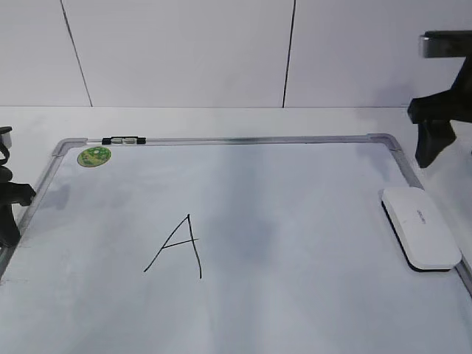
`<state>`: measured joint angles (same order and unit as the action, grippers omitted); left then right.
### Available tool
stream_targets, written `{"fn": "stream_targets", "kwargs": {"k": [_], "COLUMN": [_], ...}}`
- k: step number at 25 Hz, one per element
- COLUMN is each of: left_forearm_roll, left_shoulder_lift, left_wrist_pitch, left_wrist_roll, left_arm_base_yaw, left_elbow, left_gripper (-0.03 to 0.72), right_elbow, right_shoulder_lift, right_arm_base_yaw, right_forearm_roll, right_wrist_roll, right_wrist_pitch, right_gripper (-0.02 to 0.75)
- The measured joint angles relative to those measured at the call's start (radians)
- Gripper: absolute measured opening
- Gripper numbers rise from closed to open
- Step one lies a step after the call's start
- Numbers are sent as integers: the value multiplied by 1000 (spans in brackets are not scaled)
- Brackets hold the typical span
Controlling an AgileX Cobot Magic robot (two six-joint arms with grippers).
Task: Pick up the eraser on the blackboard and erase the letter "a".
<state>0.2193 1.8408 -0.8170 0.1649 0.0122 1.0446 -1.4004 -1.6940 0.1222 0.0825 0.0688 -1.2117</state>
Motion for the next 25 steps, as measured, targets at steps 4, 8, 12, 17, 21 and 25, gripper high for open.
{"fn": "stream_targets", "kwargs": {"k": [4,8,12,17,21,25], "left_forearm_roll": [-6,-31,-48,-48,-29,-1], "left_shoulder_lift": [0,10,23,23,0,-125], "left_wrist_pitch": [0,-34,-93,-261,-369,-390], "left_wrist_roll": [6,15,15,17,1,-24], "left_arm_base_yaw": [0,0,0,0,-1,-2], "left_elbow": [2,33,112,249,323,332], "left_gripper": [60,173,351,419,421,414], "right_elbow": [0,0,49,179,278,341], "right_shoulder_lift": [83,170,250,361,507,624], "right_arm_base_yaw": [0,0,0,0,0,0], "right_forearm_roll": [0,-17,-23,-45,-59,-59], "right_wrist_roll": [0,0,0,0,0,0], "right_wrist_pitch": [-10,-14,-16,-19,-21,-27], "right_gripper": [601,597,594,594,594,594]}}
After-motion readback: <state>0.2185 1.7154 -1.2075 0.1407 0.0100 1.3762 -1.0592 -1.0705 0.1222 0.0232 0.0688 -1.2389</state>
